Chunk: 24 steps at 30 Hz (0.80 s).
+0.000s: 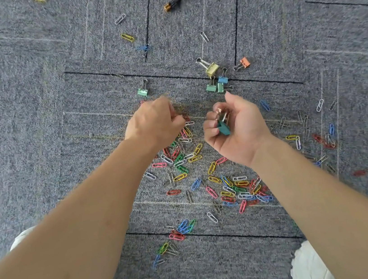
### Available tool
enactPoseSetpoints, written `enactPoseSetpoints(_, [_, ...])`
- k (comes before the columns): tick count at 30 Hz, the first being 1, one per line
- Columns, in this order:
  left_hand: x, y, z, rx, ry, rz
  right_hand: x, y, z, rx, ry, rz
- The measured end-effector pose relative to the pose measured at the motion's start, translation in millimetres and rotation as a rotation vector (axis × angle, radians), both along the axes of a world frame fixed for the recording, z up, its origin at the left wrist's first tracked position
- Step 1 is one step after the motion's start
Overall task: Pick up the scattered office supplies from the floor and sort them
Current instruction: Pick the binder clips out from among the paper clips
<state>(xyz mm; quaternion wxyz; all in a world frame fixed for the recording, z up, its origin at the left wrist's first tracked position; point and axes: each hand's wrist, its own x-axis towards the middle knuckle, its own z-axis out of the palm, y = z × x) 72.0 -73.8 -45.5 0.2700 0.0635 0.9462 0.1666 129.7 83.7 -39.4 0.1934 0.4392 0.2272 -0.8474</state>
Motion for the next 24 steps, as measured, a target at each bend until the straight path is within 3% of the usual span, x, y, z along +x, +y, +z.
enactPoseSetpoints(4, [6.1, -9.1, 9.0, 0.463, -0.053, 0.217, 6.0, 0.8, -1.5, -0.03, -0.001, -0.037])
enactPoseSetpoints(7, [14.9, -18.9, 16.8, 0.82, -0.32, 0.565, 8.5, 1.1, -2.2, -0.013, -0.015, -0.037])
enactPoseSetpoints(12, [26.3, -33.2, 8.4, 1.096, -0.659, 0.889, 7.7, -6.6, -2.4, 0.01, -0.001, -0.013])
enactPoseSetpoints(16, [27.8, -43.0, 7.4, 1.371, -0.778, 1.069, 7.7, -13.8, -6.5, -0.035, -0.011, -0.031])
enactPoseSetpoints(20, [23.8, -56.7, 8.5, 1.521, -0.83, 1.166, 10.3, -16.4, -8.5, -0.096, -0.012, -0.117])
enactPoseSetpoints(24, [19.4, -58.9, 9.0, 1.374, -0.688, 1.25, 11.6, -19.4, -6.0, -0.099, 0.026, -0.102])
